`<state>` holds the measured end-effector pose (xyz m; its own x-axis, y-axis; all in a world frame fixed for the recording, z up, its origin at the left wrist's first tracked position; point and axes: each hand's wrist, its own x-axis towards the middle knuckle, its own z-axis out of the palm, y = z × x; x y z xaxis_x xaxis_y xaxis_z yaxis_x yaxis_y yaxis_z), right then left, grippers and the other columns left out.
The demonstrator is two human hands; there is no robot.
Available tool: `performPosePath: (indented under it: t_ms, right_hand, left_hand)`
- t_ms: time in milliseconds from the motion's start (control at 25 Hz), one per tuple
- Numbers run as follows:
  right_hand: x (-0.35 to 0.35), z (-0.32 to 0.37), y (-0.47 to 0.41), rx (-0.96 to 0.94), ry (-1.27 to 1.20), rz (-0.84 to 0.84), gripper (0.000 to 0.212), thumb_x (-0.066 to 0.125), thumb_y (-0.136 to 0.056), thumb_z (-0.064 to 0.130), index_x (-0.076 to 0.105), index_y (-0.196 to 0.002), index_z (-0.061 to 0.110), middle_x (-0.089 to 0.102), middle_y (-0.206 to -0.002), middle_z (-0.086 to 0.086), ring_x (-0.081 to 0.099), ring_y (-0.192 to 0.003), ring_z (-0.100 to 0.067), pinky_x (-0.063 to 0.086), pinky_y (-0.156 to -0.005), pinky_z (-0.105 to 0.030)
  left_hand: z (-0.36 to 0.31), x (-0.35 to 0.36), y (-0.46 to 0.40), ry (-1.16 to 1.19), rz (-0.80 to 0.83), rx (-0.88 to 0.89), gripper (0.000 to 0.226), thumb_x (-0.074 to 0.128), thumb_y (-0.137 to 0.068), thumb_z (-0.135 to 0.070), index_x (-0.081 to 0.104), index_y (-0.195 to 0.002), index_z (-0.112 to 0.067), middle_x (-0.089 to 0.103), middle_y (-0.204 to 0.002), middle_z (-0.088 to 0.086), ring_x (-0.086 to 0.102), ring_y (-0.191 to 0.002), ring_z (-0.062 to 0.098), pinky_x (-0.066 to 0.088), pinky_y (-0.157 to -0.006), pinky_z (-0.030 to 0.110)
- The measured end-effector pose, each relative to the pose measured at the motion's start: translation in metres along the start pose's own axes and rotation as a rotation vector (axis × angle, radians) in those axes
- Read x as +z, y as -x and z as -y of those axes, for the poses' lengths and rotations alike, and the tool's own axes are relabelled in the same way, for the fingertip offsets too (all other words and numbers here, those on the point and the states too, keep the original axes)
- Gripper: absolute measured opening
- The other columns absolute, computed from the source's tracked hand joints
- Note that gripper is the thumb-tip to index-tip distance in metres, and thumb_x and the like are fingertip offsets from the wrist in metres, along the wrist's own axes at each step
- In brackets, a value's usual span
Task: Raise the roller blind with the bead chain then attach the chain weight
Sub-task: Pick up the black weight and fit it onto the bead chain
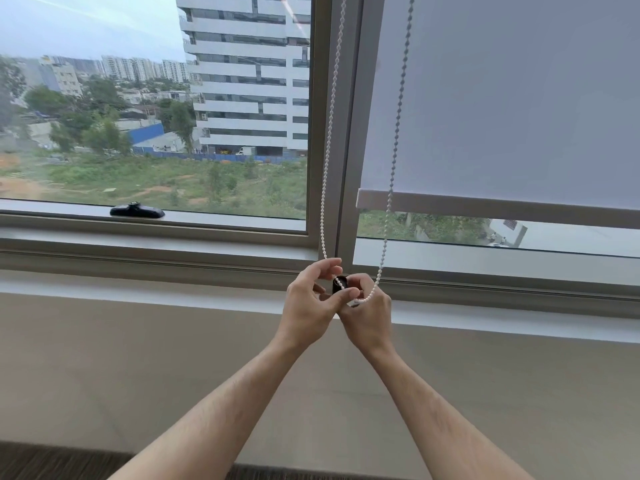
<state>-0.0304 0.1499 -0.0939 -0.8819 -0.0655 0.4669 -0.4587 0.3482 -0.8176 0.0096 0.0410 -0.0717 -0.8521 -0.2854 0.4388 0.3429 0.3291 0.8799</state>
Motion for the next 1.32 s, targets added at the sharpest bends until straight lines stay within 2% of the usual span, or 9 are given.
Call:
performPosePath:
  t_ms: [160, 240, 320, 440, 640, 760, 920, 1160, 1320]
  right_hand:
    - [0.001, 0.007, 0.003, -0.022, -0.039, -0.003, 0.017, 0.072, -0.071, 0.023, 0.063, -0.083, 0.016, 0.068, -0.073, 0.003, 0.063, -0.066, -0.011, 0.047, -0.056, -0.026]
    - [0.002, 0.009, 0.003, -0.023, -0.038, -0.018, 0.015, 0.074, -0.072, 0.018, 0.064, -0.083, 0.013, 0.069, -0.074, 0.000, 0.063, -0.068, -0.016, 0.048, -0.058, -0.030]
    - [0.001, 0.012, 0.004, -0.030, -0.053, -0.036, 0.019, 0.079, -0.073, 0.017, 0.062, -0.078, 0.017, 0.067, -0.071, 0.006, 0.062, -0.067, -0.008, 0.045, -0.057, -0.021]
    - [0.001, 0.017, 0.006, -0.038, -0.090, -0.042, 0.024, 0.082, -0.073, 0.022, 0.059, -0.075, 0.024, 0.064, -0.067, 0.013, 0.061, -0.067, 0.003, 0.039, -0.055, -0.010]
    - [0.005, 0.013, 0.007, -0.067, -0.090, -0.049, 0.020, 0.076, -0.075, 0.016, 0.060, -0.081, 0.028, 0.065, -0.073, 0.014, 0.062, -0.071, 0.003, 0.040, -0.058, -0.009]
    - [0.004, 0.009, 0.007, -0.071, -0.110, 0.020, 0.029, 0.080, -0.075, 0.021, 0.060, -0.094, 0.030, 0.066, -0.085, 0.015, 0.063, -0.075, 0.000, 0.046, -0.061, -0.014]
    - [-0.006, -0.023, 0.012, 0.035, -0.126, 0.129, 0.046, 0.087, -0.070, 0.030, 0.059, -0.106, 0.025, 0.066, -0.093, 0.009, 0.064, -0.083, -0.008, 0.052, -0.066, -0.021]
    - [-0.006, -0.084, 0.010, 0.273, 0.009, 0.050, 0.021, 0.077, -0.081, 0.013, 0.062, -0.094, 0.020, 0.065, -0.080, -0.003, 0.063, -0.075, -0.021, 0.048, -0.063, -0.015]
    - [0.002, -0.114, -0.006, 0.345, 0.158, 0.016, 0.016, 0.073, -0.082, 0.015, 0.067, -0.097, 0.012, 0.066, -0.081, -0.004, 0.064, -0.076, -0.023, 0.054, -0.080, -0.037]
  left_hand:
    - [-0.005, 0.001, 0.003, 0.074, 0.008, -0.042, 0.054, 0.084, -0.072, -0.019, 0.062, -0.121, -0.023, 0.068, -0.112, -0.007, 0.064, -0.093, 0.005, 0.052, -0.077, 0.018]
    - [-0.006, 0.000, 0.003, 0.123, 0.010, -0.056, 0.053, 0.084, -0.072, -0.016, 0.062, -0.120, -0.023, 0.068, -0.114, -0.007, 0.063, -0.099, 0.001, 0.053, -0.076, 0.018]
    - [-0.007, -0.002, 0.004, 0.172, 0.028, -0.088, 0.053, 0.084, -0.072, -0.013, 0.062, -0.120, -0.021, 0.068, -0.114, -0.008, 0.063, -0.103, 0.000, 0.053, -0.076, 0.018]
    - [-0.009, -0.005, 0.004, 0.277, 0.095, -0.162, 0.052, 0.081, -0.074, -0.005, 0.061, -0.121, -0.015, 0.071, -0.101, -0.005, 0.069, -0.087, 0.000, 0.056, -0.077, 0.021]
    - [-0.006, -0.010, 0.002, 0.328, 0.125, -0.182, 0.047, 0.079, -0.075, 0.000, 0.062, -0.118, -0.011, 0.074, -0.087, -0.011, 0.070, -0.082, 0.003, 0.057, -0.081, 0.026]
    - [-0.005, -0.014, 0.000, 0.336, 0.113, -0.177, 0.044, 0.080, -0.075, -0.003, 0.064, -0.115, -0.014, 0.071, -0.096, -0.005, 0.069, -0.090, 0.012, 0.057, -0.081, 0.030]
    - [-0.002, -0.020, -0.005, 0.351, 0.116, -0.175, 0.042, 0.082, -0.074, -0.008, 0.066, -0.112, -0.015, 0.069, -0.096, 0.004, 0.067, -0.090, 0.017, 0.058, -0.079, 0.036]
    - [0.002, -0.023, -0.006, 0.365, 0.132, -0.189, 0.048, 0.082, -0.073, -0.006, 0.063, -0.117, -0.014, 0.067, -0.110, 0.000, 0.065, -0.095, 0.023, 0.059, -0.080, 0.046]
    - [-0.001, -0.027, -0.010, 0.355, 0.141, -0.188, 0.053, 0.081, -0.073, -0.003, 0.060, -0.121, -0.014, 0.067, -0.114, 0.004, 0.066, -0.095, 0.023, 0.059, -0.080, 0.046]
